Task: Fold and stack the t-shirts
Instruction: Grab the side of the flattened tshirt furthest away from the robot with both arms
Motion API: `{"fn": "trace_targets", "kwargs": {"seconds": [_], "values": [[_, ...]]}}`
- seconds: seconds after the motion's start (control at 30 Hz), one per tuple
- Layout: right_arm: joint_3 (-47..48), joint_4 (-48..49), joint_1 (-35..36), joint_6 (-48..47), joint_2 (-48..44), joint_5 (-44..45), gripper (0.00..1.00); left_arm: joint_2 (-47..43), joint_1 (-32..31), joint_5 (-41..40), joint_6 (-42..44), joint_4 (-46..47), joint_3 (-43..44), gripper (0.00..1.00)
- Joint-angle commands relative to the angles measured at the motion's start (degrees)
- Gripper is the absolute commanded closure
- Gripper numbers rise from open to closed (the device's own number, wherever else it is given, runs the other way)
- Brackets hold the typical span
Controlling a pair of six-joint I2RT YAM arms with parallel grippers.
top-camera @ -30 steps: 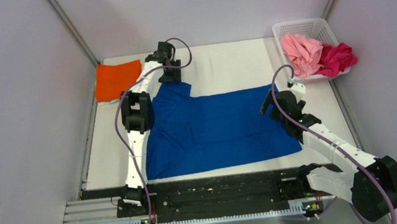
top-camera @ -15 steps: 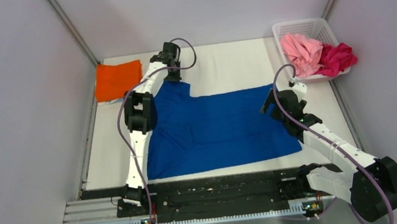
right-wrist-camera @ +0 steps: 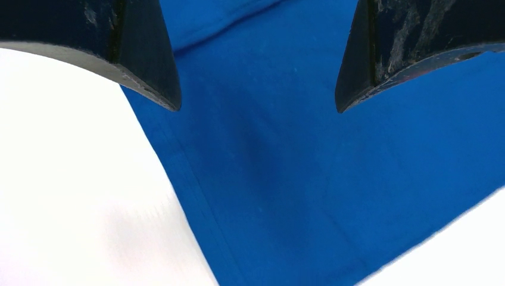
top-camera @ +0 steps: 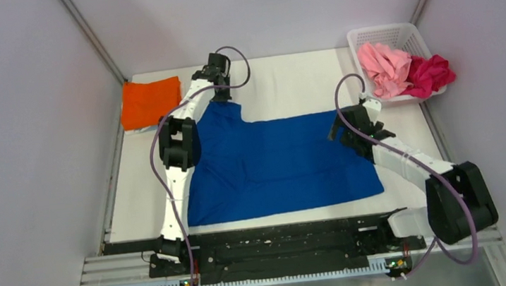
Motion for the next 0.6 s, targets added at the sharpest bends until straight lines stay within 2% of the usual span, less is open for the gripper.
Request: {"fn": "trace_targets", "kwargs": {"seconds": [0.0, 0.17, 0.4, 0.57], "values": [[9.2, 2.0, -1.2, -2.7, 7.1, 0.6, 0.02, -1.9, 0.4, 0.3, -0.2, 7.9, 0.6, 1.0], [18.2, -0.2, -2.8, -5.4, 16.6, 1.4, 0.03, -2.1, 0.4, 3.4, 0.1, 12.8, 0.3, 1.0], [29.6, 1.1, -4.9, -10.0, 27.4, 1.2, 0.04, -2.5, 0.4, 2.2, 1.3, 13.0, -1.2, 1.0], [40.2, -2.8, -6.9, -11.6, 37.1, 1.3, 0.13, -4.2, 0.4, 0.8, 1.4, 13.4, -4.0, 1.0]]}}
